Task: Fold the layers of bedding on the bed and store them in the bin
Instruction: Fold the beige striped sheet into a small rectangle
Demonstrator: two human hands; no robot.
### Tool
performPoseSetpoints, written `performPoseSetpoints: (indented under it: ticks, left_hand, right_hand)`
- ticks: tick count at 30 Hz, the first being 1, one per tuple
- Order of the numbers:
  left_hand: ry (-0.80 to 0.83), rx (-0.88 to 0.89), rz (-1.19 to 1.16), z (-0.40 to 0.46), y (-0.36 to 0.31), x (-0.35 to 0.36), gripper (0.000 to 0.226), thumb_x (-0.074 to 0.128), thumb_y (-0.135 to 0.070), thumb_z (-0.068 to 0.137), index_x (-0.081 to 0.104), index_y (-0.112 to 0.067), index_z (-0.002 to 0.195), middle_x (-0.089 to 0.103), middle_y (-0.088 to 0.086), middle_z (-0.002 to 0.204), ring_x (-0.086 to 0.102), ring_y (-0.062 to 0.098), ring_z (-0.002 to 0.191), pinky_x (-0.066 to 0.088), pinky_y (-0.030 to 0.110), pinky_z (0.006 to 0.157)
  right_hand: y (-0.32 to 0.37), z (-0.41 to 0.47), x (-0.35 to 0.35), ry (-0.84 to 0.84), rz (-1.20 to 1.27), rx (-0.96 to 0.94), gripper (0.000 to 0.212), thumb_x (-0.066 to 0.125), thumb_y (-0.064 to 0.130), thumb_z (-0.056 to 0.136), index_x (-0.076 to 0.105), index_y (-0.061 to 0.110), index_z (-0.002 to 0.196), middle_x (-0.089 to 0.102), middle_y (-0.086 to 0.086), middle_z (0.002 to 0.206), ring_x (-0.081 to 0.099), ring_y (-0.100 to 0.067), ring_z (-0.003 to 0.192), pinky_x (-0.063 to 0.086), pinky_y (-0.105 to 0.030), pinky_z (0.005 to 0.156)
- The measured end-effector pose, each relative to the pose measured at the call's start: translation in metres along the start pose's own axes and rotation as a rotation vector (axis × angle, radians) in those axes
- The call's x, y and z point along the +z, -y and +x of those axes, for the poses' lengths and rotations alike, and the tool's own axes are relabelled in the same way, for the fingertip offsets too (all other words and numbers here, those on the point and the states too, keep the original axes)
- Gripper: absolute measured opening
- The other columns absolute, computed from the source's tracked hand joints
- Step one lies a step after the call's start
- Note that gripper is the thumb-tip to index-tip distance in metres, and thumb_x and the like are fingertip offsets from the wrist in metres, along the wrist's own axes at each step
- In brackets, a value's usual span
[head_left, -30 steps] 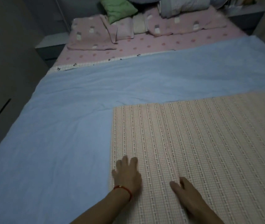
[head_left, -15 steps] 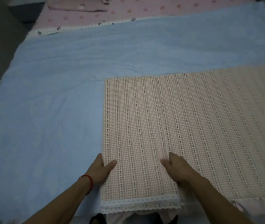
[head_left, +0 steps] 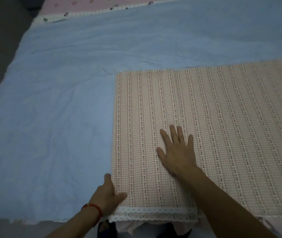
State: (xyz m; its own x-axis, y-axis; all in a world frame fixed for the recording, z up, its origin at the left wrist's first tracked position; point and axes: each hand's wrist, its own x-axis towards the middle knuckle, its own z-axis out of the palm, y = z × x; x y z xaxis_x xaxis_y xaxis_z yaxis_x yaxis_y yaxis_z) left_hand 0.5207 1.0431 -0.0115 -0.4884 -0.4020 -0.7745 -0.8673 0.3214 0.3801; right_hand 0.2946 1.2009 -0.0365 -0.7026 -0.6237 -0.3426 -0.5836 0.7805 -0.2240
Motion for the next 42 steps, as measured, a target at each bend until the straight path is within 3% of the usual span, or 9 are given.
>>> performPoseSetpoints:
  ticks: [3,5,8,13,18,33,37,40,42]
  left_hand:
    - [-0.194,0.068,0.232,0.024,-0.036,-0.025,0.093,0.057,-0.075,0.074,0.023,-0.023,0.144,0.042,0.006,0.14,0.048,0.026,0.127,0.048,0.047,0.103]
    - [-0.401,0.197,0.391,0.055,-0.074,-0.049,0.101,0.035,-0.083,0.081,0.006,-0.025,0.159,0.013,0.009,0.164,0.019,0.035,0.149,0.035,0.055,0.114]
    - [-0.513,0.332,0.536,0.132,-0.142,-0.092,0.083,0.021,-0.072,0.094,-0.007,-0.031,0.16,-0.014,0.007,0.168,-0.012,0.033,0.154,0.012,0.061,0.122]
    - [-0.641,0.322,0.599,0.247,-0.225,-0.14,0.067,0.012,-0.063,0.101,-0.008,-0.037,0.159,-0.021,0.002,0.167,-0.024,0.032,0.151,-0.006,0.067,0.118]
    - [-0.767,0.382,0.57,0.297,-0.203,-0.105,0.066,0.014,-0.064,0.101,-0.002,-0.04,0.16,-0.01,0.005,0.169,-0.014,0.037,0.154,0.002,0.071,0.116]
    - [-0.732,0.424,0.578,0.287,-0.204,-0.111,0.069,0.026,-0.061,0.099,0.011,-0.035,0.161,-0.001,0.009,0.169,-0.008,0.037,0.154,0.003,0.069,0.117]
    - [-0.714,0.279,0.214,0.239,-0.179,-0.094,0.081,0.035,-0.054,0.101,-0.009,-0.02,0.161,-0.01,0.018,0.167,-0.009,0.035,0.154,0.001,0.054,0.125]
    - [-0.671,0.256,-0.041,0.182,-0.143,-0.075,0.084,0.045,-0.044,0.102,-0.005,-0.009,0.16,0.015,0.017,0.165,0.017,0.031,0.151,0.017,0.044,0.124]
    - [-0.668,0.174,0.008,0.152,-0.123,-0.069,0.073,0.045,-0.051,0.099,0.027,-0.005,0.154,0.047,0.016,0.147,0.043,0.035,0.135,0.036,0.044,0.109]
  right_hand:
    - [0.006,0.026,-0.022,-0.106,-0.02,-0.008,0.072,0.024,0.06,0.099,0.013,0.026,0.162,0.006,-0.014,0.17,-0.002,-0.034,0.157,-0.002,-0.068,0.121]
    - [0.008,0.053,-0.038,-0.14,-0.017,-0.063,0.072,0.021,0.058,0.1,0.004,0.028,0.163,-0.011,-0.012,0.17,-0.017,-0.033,0.156,-0.007,-0.066,0.121]
    - [0.001,0.108,-0.049,-0.105,0.047,-0.059,0.071,0.021,0.058,0.103,-0.006,0.031,0.163,-0.027,-0.005,0.167,-0.031,-0.029,0.152,-0.011,-0.062,0.121]
    - [-0.022,0.222,-0.062,-0.231,0.004,-0.05,0.071,0.023,0.056,0.102,-0.005,0.032,0.163,-0.018,-0.001,0.17,-0.021,-0.027,0.155,-0.01,-0.057,0.124]
    - [-0.041,0.246,-0.021,-0.372,-0.062,0.014,0.069,0.023,0.054,0.103,0.007,0.026,0.164,0.002,-0.003,0.172,-0.004,-0.029,0.158,0.003,-0.057,0.125]
    - [-0.043,0.253,-0.011,-0.404,-0.114,0.014,0.069,0.025,0.049,0.102,0.013,0.018,0.163,0.002,-0.025,0.168,-0.002,-0.035,0.157,0.006,-0.061,0.123]
    - [-0.048,0.255,-0.009,-0.375,-0.042,-0.011,0.076,0.026,0.055,0.099,0.005,0.021,0.163,-0.003,-0.024,0.168,-0.005,-0.035,0.157,0.001,-0.062,0.123]
    - [-0.054,0.254,-0.027,-0.155,0.055,-0.079,0.086,0.023,0.067,0.095,-0.01,0.025,0.162,-0.02,-0.022,0.166,-0.022,-0.033,0.154,-0.012,-0.061,0.121]
    - [-0.059,0.235,-0.044,-0.005,0.054,-0.099,0.084,0.021,0.068,0.098,-0.018,0.027,0.16,-0.029,-0.018,0.164,-0.03,-0.033,0.151,-0.017,-0.06,0.12]
